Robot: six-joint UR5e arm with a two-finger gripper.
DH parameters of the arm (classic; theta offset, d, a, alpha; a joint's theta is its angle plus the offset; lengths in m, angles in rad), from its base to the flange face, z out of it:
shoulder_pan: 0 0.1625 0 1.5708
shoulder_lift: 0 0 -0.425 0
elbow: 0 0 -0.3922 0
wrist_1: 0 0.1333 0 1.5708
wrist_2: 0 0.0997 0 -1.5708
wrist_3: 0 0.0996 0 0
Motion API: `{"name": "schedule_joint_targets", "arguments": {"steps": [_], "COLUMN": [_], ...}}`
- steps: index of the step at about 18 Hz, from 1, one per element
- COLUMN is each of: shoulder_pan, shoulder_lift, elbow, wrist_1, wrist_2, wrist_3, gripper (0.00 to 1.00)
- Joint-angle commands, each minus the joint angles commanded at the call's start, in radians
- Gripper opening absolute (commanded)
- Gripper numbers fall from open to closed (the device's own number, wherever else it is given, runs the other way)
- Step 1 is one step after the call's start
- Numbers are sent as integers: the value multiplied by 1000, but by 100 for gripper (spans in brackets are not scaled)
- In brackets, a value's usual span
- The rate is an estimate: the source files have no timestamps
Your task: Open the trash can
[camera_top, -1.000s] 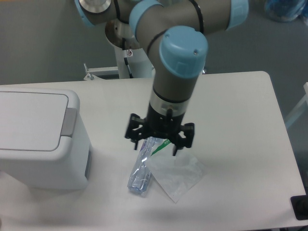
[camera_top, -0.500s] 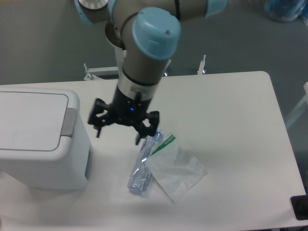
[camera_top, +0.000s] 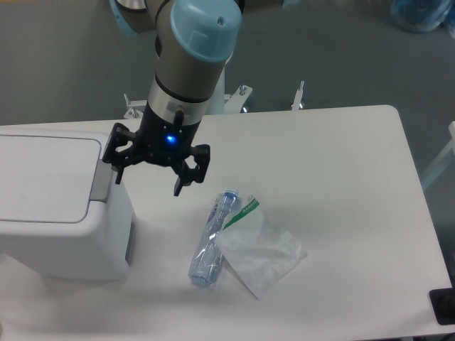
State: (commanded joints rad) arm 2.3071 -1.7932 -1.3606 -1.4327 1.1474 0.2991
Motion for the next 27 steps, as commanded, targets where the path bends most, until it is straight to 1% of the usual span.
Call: {"name": "schedule_joint_targets", "arguments": {"steps": [2,5,11,15,20,27], "shoulder_pan": [-9,-18,-18,-18,-18,-17], "shoulder_lift": [0,-2,-11,-12,-12,-6], "elbow": [-14,-18,-22,-26,-38,-29], "wrist_1": [2,2,2,20,21,21], "wrist_2": [2,2,2,2,5,3], "wrist_3": [3,0,2,0,0,0], "gripper": [100,100,100,100,100,100]}}
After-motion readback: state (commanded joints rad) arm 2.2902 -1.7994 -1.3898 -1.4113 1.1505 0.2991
